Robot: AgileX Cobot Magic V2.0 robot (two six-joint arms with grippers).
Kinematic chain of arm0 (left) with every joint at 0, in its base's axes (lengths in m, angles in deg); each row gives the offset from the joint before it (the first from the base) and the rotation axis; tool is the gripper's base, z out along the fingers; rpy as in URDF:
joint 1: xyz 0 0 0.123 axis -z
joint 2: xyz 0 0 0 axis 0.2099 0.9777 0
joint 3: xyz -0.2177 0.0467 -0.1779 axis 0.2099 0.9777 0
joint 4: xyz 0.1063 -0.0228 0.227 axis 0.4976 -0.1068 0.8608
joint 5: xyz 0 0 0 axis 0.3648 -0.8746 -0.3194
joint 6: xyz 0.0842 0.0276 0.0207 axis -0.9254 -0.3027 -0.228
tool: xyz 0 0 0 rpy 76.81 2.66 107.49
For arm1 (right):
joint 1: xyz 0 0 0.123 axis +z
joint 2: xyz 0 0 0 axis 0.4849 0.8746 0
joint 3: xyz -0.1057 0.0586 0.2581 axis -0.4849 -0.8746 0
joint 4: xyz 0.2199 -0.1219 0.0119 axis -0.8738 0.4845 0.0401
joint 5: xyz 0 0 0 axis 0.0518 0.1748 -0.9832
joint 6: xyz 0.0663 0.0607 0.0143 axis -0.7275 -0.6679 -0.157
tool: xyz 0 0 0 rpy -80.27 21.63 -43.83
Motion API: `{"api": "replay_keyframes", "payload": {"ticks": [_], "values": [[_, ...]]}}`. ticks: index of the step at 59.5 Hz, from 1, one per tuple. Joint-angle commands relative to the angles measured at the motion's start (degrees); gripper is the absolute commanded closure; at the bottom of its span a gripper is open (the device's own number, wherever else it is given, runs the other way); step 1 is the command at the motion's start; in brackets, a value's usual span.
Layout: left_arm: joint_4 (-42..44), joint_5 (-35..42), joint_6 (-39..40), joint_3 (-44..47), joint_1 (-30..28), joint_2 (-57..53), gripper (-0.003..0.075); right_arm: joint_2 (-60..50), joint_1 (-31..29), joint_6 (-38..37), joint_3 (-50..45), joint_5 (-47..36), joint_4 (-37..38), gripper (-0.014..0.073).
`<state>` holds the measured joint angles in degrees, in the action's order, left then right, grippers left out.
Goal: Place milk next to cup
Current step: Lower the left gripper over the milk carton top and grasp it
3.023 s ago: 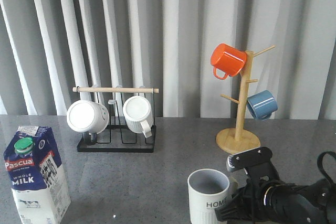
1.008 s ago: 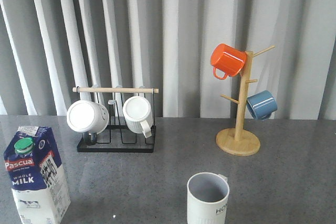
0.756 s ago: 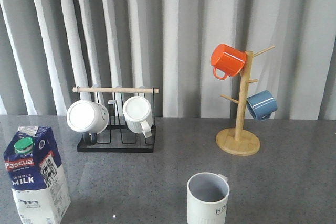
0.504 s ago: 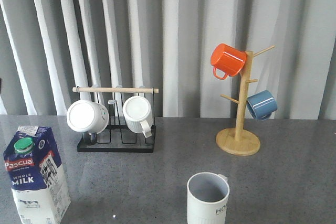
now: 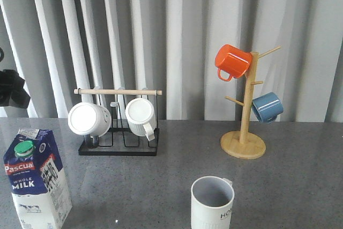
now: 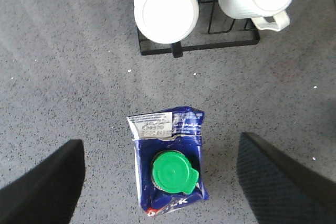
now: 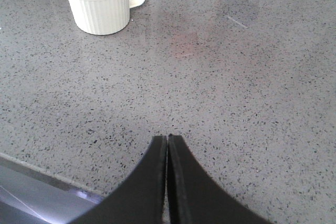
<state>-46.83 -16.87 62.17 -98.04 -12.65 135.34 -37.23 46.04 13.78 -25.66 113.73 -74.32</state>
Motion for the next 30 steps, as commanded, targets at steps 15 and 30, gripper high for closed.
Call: {"api": "replay_keyframes", "payload": {"ticks": [15,30], "values": [[0.08,-0.94,1.26,-1.9,0.01,1.16,0.0145,0.47,-0.01,0.18,1.51,-3.01,0.28,0.0602],[-0.09,-3.15,1.26,-1.75,0.01,3.52,0.0145,0.47,-0.01,0.18,1.51,-2.96,0.29,0.0602]]}}
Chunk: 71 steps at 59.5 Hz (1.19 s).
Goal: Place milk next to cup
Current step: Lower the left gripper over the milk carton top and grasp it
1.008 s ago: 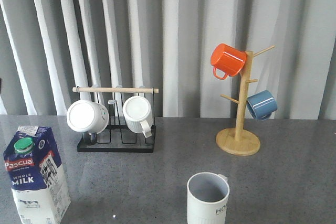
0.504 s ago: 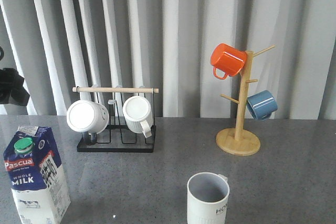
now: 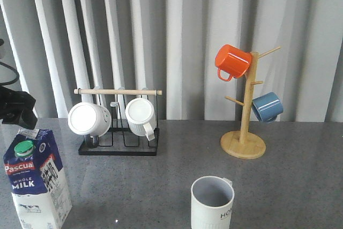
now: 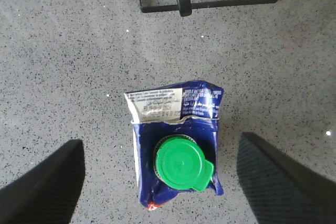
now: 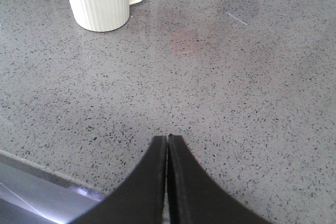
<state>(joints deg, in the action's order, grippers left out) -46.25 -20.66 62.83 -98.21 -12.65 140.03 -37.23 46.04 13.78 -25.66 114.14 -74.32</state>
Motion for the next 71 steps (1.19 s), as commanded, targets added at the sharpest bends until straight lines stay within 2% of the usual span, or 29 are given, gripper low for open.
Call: {"api": "replay_keyframes", "payload": {"ticks": [1,58,71], "values": [[-0.87,0.51,0.6,-1.58,0.01,-1.05,0.0145,0.47,-0.01,0.18,1.51,-3.37,0.29,0.0602],[-3.94,0.51,0.42,-1.58,0.06,0.71,0.0145,0.47,-0.01,0.18,1.51,-3.27,0.29,0.0602],[-4.37,0.51,-0.03,-0.02,0.06,1.15,0.0175,0.47,-0.01,0.18,1.51,-3.14,0.29,0.0601]]}}
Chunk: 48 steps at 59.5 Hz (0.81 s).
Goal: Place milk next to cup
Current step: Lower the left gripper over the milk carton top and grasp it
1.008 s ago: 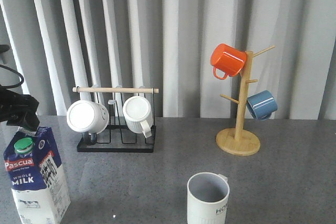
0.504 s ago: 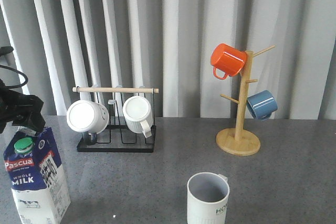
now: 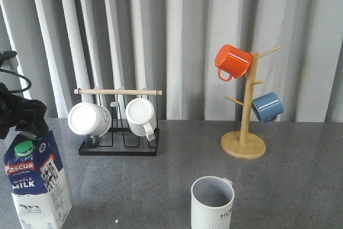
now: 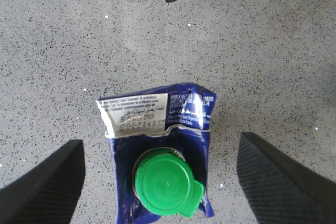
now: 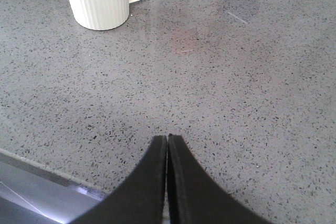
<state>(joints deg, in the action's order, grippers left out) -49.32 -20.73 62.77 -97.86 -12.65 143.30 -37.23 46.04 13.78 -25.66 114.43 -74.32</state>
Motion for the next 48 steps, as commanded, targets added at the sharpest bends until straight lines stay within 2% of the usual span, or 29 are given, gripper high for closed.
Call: {"api": "replay_keyframes", "payload": {"ticks": [1,20,27,39,48], "values": [[-1.3,0.57,0.02,-0.1,0.06,-2.12,0.0178,0.47,-0.01,0.18,1.51,-3.49,0.29,0.0601],[-1.08,0.57,-1.54,4.53,0.06,-2.12,0.0241,0.47,-0.01,0.18,1.51,-3.5,0.29,0.0601],[-1.08,0.57,-1.86,4.53,0.06,-2.12,0.0337,0.47,-0.01,0.18,1.51,-3.49,0.29,0.06],[-1.03,0.94,-1.86,4.53,0.06,-2.12,0.0589,0.47,-0.01,0.18,1.51,-3.49,0.29,0.06],[-3.45,1.2,-1.94,3.62,0.06,-2.17,0.0717,0.47,-0.01,0.18,1.51,-3.49,0.29,0.06]]}}
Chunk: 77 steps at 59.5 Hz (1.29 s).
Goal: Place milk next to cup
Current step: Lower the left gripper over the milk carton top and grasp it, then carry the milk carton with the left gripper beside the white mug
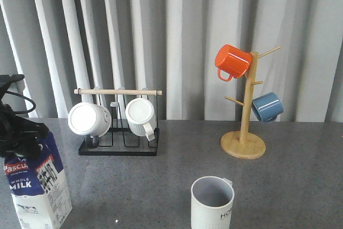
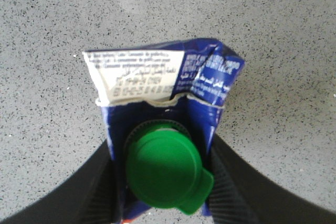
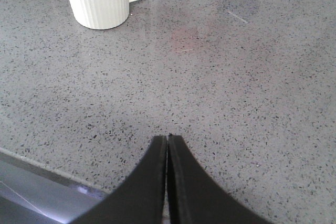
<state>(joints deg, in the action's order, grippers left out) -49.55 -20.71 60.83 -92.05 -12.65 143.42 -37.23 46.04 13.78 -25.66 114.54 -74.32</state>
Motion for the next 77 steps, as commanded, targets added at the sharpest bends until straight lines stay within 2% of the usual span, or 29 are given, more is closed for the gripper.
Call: {"api": "replay_keyframes", "payload": {"ticks": [1,14,24,40,62,77], "values": [[-3.84,1.14,-0.04,-2.45,0.06,-2.35,0.0727,0.47,-0.01,0.18,1.51,-3.6,0.29,0.06],[-19.92,0.6,-5.42,-9.52,1.02,-2.43,0.0728,0.47,-0.01,0.18,1.51,-3.6,0.29,0.06],[-25.93,0.98,-7.01,-14.92,4.96,-2.31,0.0728,0.47,-0.01,0.18,1.51,-3.6,0.29,0.06],[-25.34,3.99,-6.63,-15.27,11.79,-0.21,0.0728,0.47,-0.01,0.18,1.51,-3.55,0.29,0.06],[-18.26,2.38,-3.33,-15.27,16.2,6.38,0.0728,0.47,-0.01,0.18,1.51,-2.6,0.29,0.0601],[-17.26,2.9,-3.33,-15.27,18.96,8.95,0.0728,0.47,-0.01,0.18,1.51,-2.53,0.29,0.06]]}}
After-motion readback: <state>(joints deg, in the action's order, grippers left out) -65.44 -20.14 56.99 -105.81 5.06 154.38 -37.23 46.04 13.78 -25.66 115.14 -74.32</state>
